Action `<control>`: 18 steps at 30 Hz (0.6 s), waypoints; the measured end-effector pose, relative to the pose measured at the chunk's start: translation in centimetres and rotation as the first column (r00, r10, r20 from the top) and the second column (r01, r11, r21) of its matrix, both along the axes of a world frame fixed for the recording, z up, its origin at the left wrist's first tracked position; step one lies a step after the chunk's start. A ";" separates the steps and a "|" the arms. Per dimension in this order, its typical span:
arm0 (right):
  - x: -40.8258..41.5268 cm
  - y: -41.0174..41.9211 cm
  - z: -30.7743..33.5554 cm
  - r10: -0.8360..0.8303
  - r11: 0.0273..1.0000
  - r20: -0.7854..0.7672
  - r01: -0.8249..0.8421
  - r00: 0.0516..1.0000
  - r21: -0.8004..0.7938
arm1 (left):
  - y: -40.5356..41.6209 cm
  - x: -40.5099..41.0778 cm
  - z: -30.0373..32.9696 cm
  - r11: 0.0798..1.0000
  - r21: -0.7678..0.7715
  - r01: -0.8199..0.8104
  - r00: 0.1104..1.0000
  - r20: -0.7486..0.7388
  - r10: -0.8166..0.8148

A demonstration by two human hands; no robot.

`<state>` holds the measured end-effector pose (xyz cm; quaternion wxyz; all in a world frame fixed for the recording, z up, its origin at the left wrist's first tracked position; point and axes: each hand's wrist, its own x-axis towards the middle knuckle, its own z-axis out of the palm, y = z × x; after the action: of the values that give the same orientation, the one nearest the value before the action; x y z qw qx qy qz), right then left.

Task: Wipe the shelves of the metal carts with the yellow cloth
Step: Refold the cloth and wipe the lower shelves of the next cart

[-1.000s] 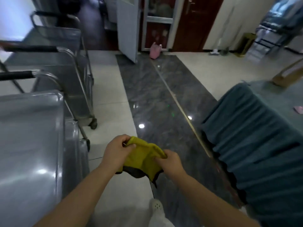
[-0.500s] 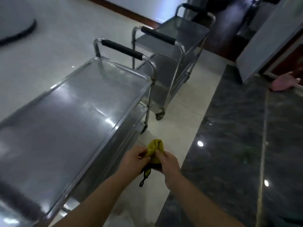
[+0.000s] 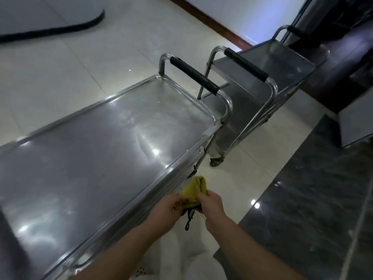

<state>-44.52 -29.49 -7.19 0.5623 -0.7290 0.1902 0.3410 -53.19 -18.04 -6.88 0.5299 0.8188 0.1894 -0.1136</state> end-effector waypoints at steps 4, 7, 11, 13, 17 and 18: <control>5.5 0.3 -0.9 0.079 0.997 0.002 -0.079 0.997 0.025 | -0.7 4.2 -1.9 0.982 0.190 -0.024 0.996 -0.077 0.039; 10.2 0.3 -2.1 0.171 0.984 -0.024 -0.169 0.985 0.054 | -2.1 8.6 -2.8 0.958 0.237 -0.160 0.983 -0.053 0.177; 16.7 -0.2 -3.1 0.335 0.937 -0.048 -0.327 0.941 0.121 | -5.0 14.2 -4.7 0.871 0.230 -0.435 0.896 0.012 0.444; 19.4 -0.4 -3.6 0.393 0.914 -0.053 -0.384 0.918 0.133 | -6.1 16.5 -5.7 0.815 0.182 -0.550 0.834 0.066 0.548; 23.1 -1.6 -5.0 0.548 0.835 -0.012 -0.546 0.836 0.069 | -7.8 19.6 -7.1 0.695 0.107 -0.711 0.702 0.047 0.711; 23.5 -2.0 -5.4 0.583 0.811 0.027 -0.583 0.812 0.047 | -8.1 20.0 -7.5 0.650 0.081 -0.755 0.654 0.032 0.756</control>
<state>-21.02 -31.50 -12.60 0.4509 -0.7388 -0.0545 0.4979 -33.20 -26.12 -14.34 0.4925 0.6877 0.5189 0.1234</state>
